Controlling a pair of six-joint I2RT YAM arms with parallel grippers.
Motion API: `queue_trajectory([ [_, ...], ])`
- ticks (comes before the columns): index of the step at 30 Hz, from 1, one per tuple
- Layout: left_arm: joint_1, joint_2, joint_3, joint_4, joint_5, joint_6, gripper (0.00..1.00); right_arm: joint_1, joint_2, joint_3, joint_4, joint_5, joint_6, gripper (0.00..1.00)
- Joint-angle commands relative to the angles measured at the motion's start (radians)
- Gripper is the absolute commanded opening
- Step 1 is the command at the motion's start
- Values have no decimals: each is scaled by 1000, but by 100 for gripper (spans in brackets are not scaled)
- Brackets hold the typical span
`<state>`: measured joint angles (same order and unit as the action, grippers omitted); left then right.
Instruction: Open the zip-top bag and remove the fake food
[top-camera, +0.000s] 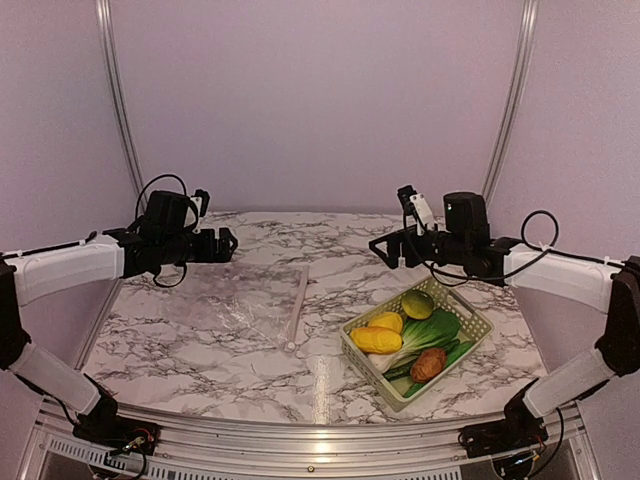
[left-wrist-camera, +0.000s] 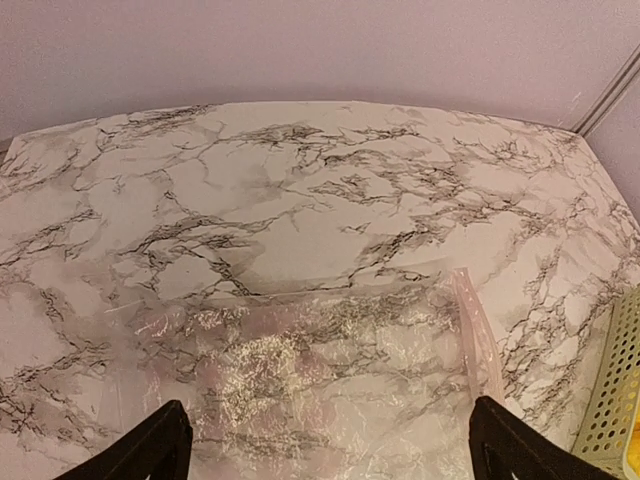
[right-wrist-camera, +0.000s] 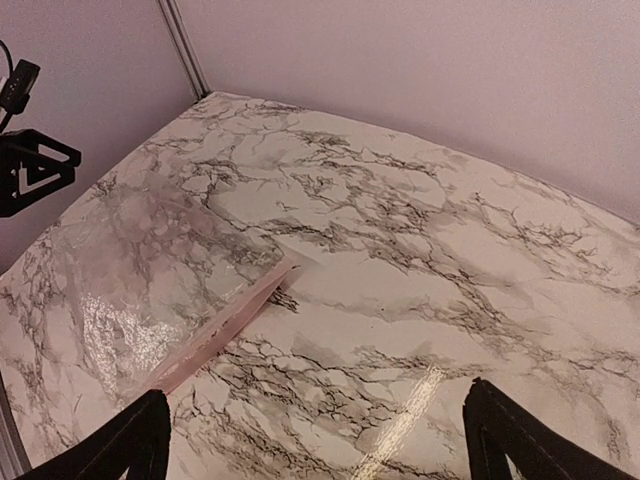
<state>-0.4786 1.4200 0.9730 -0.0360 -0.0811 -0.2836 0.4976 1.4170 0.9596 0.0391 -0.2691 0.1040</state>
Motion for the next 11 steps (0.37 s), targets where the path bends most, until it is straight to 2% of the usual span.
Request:
queue_trajectory([
  [1, -14, -16, -61, 16, -49, -7, 99, -21, -95, -105, 69, 19, 37, 99],
  [11, -14, -15, -80, 83, -68, -28, 99, -23, -121, -174, 113, 17, 62, 99],
])
